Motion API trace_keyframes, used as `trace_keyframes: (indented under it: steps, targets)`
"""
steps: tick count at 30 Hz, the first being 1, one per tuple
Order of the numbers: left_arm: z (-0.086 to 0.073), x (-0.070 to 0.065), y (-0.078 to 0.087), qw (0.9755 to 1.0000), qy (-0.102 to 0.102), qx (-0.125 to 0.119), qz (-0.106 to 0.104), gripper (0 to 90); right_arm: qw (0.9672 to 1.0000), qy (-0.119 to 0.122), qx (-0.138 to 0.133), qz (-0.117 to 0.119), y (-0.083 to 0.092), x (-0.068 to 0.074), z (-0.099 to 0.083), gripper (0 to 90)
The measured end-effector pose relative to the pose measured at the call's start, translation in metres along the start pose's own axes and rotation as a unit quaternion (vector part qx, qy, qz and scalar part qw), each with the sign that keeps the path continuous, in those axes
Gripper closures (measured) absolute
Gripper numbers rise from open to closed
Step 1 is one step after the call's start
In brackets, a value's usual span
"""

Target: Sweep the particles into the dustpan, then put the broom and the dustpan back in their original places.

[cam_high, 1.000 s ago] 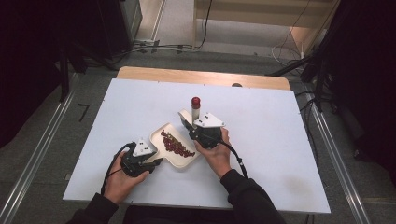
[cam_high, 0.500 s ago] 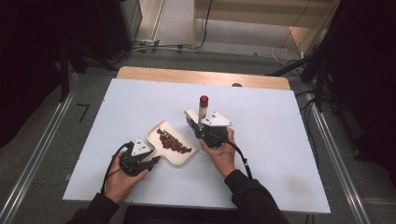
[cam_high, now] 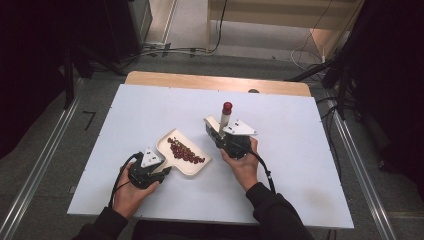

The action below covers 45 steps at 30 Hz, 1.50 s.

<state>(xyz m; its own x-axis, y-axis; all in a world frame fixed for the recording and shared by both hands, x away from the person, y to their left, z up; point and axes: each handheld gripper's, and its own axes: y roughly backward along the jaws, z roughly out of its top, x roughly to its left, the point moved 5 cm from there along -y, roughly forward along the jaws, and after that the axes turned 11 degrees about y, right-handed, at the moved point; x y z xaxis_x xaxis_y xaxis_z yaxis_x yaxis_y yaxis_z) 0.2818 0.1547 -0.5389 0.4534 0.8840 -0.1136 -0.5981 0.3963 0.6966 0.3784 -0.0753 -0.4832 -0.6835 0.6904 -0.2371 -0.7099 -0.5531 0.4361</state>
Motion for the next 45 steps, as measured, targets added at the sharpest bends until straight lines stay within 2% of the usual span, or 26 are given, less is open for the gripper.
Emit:
trace_keyframes:
  steps: [12,16,19,23,30,36,41,45]
  targets:
    - [0.000,0.011,0.001,0.9992,0.027,-0.012,0.025,67.1,0.9998,-0.015,-0.006,0.008,0.012,-0.012,-0.005,64.3]
    - [-0.001,0.016,0.002,0.9981,0.045,-0.018,0.039,67.0,0.9995,-0.025,-0.006,0.018,0.018,-0.017,-0.011,64.3]
    - [-0.001,0.023,0.003,0.9964,0.064,-0.023,0.050,67.0,0.9990,-0.033,-0.007,0.029,0.023,-0.022,-0.016,64.3]
    - [-0.002,0.030,0.004,0.9942,0.086,-0.029,0.058,67.0,0.9991,-0.032,-0.006,0.025,0.031,-0.030,-0.021,64.3]
    - [-0.003,0.038,0.005,0.9903,0.108,-0.035,0.081,67.0,0.9989,-0.036,-0.012,0.027,0.046,-0.040,-0.026,64.3]
    - [-0.002,0.047,0.006,0.9845,0.134,-0.043,0.106,67.0,0.9974,-0.048,-0.018,0.050,0.058,-0.050,-0.032,64.3]
    - [-0.002,0.052,0.005,0.9803,0.146,-0.051,0.123,67.0,0.9960,-0.062,-0.013,0.064,0.067,-0.061,-0.042,64.3]
    - [-0.001,0.053,0.005,0.9770,0.155,-0.055,0.136,67.0,0.9927,-0.079,-0.017,0.089,0.074,-0.070,-0.049,64.3]
